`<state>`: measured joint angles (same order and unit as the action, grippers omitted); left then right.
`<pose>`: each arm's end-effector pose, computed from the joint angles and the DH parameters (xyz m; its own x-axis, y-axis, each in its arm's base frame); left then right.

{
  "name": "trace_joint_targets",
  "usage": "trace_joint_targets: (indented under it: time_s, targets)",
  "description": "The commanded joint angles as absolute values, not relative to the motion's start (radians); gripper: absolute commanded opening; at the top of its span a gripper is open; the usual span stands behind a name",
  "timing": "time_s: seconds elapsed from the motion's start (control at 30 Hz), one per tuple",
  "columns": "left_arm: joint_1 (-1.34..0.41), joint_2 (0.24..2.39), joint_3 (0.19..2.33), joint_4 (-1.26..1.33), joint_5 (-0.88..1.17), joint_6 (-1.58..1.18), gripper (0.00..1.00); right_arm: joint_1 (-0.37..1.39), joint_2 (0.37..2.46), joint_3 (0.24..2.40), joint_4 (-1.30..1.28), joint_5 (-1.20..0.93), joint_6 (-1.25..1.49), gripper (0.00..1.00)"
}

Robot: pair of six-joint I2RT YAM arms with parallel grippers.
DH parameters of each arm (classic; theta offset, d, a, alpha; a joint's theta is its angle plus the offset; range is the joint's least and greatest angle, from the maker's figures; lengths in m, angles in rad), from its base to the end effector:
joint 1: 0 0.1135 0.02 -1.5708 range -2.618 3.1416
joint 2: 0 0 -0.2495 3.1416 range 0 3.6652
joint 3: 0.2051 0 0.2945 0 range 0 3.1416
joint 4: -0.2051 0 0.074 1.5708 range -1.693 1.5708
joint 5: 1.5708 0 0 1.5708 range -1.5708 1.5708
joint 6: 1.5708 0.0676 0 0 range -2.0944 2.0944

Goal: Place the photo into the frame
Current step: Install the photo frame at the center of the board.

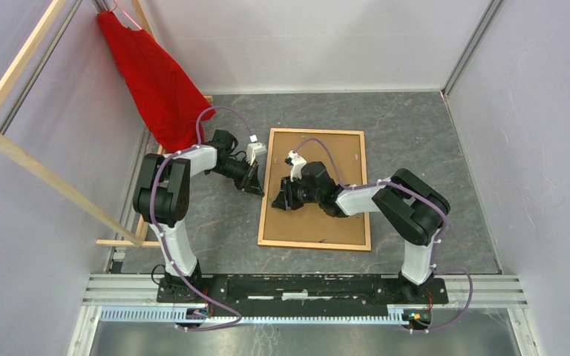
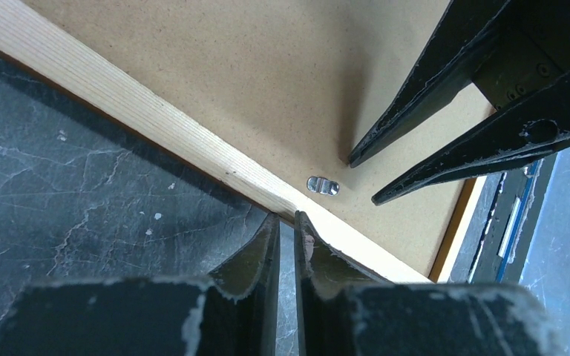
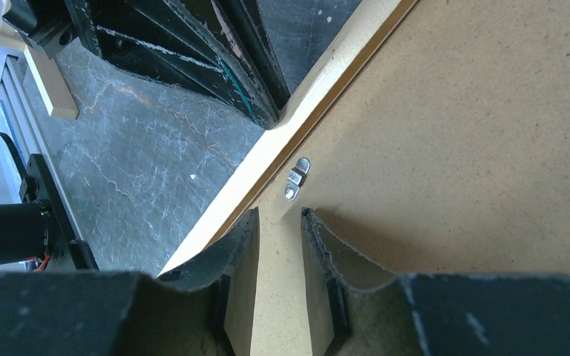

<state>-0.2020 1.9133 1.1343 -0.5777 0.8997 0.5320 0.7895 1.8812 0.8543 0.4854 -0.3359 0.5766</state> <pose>0.3575 -0.1273 0.0752 -0.6790 0.4610 -0.5713 0.7336 0.3968 -0.5517 0.2763 0.3102 0.0644 -0.7782 -0.0536 -0.6258 -0.5308 0.5887 0.6096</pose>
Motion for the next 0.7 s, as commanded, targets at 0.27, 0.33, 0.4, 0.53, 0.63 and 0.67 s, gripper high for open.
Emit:
trace_joint_targets:
  time_s: [0.27, 0.33, 0.4, 0.53, 0.63, 0.67]
  targets:
    - [-0.209, 1.916, 1.138, -0.556, 0.898, 0.532, 0.15, 0.784, 1.942, 0.913, 0.531, -0.336, 0.59, 0.32]
    - [-0.209, 1.918, 1.137, -0.555, 0.898, 0.532, 0.15, 0.783, 1.945, 0.911, 0.534, -0.34, 0.591, 0.31]
    - [-0.209, 1.917, 1.135, -0.556, 0.897, 0.535, 0.15, 0.783, 1.946, 0.91, 0.538, -0.344, 0.593, 0.3]
    - [-0.209, 1.918, 1.134, -0.555, 0.897, 0.537, 0.14, 0.783, 1.953, 0.911, 0.546, -0.354, 0.596, 0.29]
    - [-0.209, 1.919, 1.132, -0.556, 0.897, 0.54, 0.13, 0.783, 1.962, 0.913, 0.555, -0.362, 0.603, 0.29]
    - [-0.209, 1.92, 1.132, -0.557, 0.897, 0.54, 0.13, 0.783, 1.965, 0.914, 0.557, -0.365, 0.603, 0.28]
